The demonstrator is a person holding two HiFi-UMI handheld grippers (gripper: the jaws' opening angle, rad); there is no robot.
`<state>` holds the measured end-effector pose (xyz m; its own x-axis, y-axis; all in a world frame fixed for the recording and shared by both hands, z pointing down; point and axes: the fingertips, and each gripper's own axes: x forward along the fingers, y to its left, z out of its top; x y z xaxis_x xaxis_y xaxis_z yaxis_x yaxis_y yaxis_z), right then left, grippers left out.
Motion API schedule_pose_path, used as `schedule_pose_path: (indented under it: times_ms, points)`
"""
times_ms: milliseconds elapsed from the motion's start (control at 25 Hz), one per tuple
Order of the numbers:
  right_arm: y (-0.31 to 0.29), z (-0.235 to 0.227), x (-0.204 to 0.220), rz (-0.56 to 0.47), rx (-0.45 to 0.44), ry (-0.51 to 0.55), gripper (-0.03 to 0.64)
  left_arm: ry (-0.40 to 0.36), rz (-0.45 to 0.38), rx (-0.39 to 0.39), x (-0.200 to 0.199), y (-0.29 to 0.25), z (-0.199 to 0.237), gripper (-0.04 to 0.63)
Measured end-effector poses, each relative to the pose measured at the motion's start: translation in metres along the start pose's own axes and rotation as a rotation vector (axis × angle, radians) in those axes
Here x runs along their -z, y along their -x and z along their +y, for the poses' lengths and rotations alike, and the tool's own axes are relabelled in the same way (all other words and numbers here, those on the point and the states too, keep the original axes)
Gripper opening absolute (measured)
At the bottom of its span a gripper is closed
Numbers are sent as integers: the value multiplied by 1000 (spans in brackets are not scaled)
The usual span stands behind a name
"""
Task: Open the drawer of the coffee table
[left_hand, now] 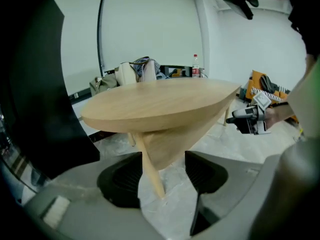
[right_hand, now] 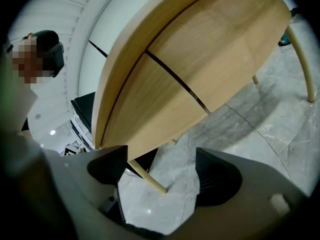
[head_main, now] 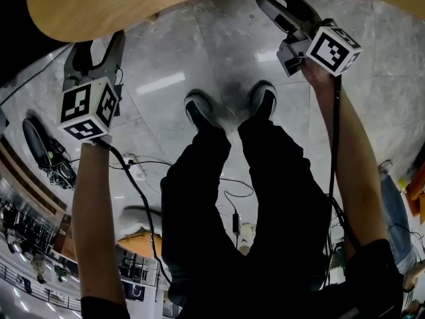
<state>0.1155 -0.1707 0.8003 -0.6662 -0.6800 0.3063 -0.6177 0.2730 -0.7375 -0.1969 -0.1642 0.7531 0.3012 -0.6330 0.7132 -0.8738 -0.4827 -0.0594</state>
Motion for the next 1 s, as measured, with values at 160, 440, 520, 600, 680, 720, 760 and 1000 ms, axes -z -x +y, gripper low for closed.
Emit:
schedule_pose_path:
  times_ms: [160, 440, 520, 600, 680, 720, 760, 1000]
  points:
    - [-22, -9, -8, -47, -87, 7, 495, -30, -46, -16, -7, -9, -1, 276]
    - [-43, 11, -18, -71, -306, -24, 503, -10, -84, -24, -16, -21, -3, 276]
    - [-46, 21, -26, -95, -352, -25, 495, -9, -88, -25, -15, -19, -1, 276]
    - [-46, 30, -32, -112, -387, -28, 486, -13, -93, -26, -15, -18, 0, 276]
    - [-46, 34, -33, -115, -412, -22, 454, -16, -97, -28, -15, -17, 1, 276]
    - [-46, 34, -32, -114, -418, -20, 453, -17, -100, -29, -15, -17, 1, 276]
    - [-46, 33, -32, -113, -417, -20, 449, -17, -101, -29, -15, -18, 1, 276]
    - [-42, 33, -26, -101, -402, -19, 445, -20, -101, -15, -11, -15, 0, 276]
